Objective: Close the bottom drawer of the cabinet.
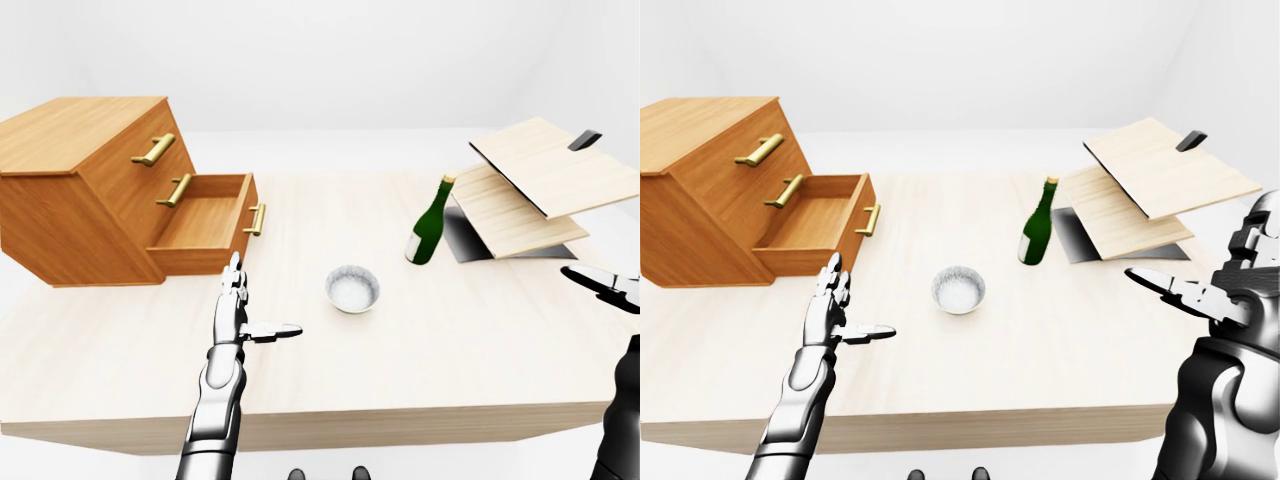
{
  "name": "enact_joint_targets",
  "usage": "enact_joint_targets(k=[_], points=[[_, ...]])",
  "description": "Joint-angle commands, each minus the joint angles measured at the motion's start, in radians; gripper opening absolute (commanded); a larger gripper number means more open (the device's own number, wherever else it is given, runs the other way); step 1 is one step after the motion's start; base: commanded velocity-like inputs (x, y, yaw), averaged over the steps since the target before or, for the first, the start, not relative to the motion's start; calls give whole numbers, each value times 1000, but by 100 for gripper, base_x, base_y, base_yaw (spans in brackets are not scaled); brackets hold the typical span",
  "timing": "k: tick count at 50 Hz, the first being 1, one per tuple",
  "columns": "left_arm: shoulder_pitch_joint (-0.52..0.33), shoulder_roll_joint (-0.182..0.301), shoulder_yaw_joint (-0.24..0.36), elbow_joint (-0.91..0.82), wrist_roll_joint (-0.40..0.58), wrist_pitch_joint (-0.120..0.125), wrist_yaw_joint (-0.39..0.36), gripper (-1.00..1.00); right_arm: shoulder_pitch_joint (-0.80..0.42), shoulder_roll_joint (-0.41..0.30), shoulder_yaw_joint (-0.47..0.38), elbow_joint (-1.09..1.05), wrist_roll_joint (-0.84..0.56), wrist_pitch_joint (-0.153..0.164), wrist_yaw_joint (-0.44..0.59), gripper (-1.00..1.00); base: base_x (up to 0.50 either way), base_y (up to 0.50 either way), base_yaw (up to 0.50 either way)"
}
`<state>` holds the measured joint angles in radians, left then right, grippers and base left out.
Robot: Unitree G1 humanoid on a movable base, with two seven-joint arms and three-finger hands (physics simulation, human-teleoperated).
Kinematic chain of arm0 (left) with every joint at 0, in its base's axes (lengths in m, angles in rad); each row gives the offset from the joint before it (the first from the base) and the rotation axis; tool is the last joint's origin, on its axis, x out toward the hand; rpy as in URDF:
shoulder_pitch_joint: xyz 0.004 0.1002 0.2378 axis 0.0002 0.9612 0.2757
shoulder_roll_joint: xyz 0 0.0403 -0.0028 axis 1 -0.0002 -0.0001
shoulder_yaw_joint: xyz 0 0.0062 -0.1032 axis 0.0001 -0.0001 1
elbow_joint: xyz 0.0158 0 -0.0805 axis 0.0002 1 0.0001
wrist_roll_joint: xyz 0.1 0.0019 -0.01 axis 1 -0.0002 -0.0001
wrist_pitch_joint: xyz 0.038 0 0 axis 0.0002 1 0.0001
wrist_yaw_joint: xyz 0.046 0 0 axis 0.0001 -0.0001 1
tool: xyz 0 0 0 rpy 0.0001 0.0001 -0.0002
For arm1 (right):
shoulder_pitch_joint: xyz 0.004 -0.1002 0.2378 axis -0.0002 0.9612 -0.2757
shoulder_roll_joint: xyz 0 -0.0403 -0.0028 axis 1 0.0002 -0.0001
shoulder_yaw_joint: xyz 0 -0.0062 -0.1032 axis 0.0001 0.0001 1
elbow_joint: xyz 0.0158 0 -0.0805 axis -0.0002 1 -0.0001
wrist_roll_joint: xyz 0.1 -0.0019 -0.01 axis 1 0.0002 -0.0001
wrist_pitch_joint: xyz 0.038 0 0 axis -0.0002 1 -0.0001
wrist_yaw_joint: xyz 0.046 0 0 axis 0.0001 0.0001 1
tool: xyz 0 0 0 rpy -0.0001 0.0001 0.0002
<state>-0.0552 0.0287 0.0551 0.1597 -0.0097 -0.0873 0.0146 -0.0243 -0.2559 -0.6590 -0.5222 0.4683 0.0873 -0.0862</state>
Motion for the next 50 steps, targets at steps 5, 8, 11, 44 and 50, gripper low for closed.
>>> enact_joint_targets(k=[5,8,11,44,50], points=[[6,-2,-5,-2,4,0,1,100,3,-1,-10,-12,9,0,0,100,29,0,0],[4,-2,-5,-2,5,0,0,100,3,0,-10,-12,9,0,1,100,29,0,0],[5,-2,-4,-6,3,0,0,100,4,1,-10,-15,9,0,1,100,29,0,0],[-124,1,-12,53,27,47,31,100,15,12,-9,-23,24,0,12,100,16,0,0],[-198,12,0,125,17,44,48,100,16,12,-12,-26,28,0,15,100,0,0,0]])
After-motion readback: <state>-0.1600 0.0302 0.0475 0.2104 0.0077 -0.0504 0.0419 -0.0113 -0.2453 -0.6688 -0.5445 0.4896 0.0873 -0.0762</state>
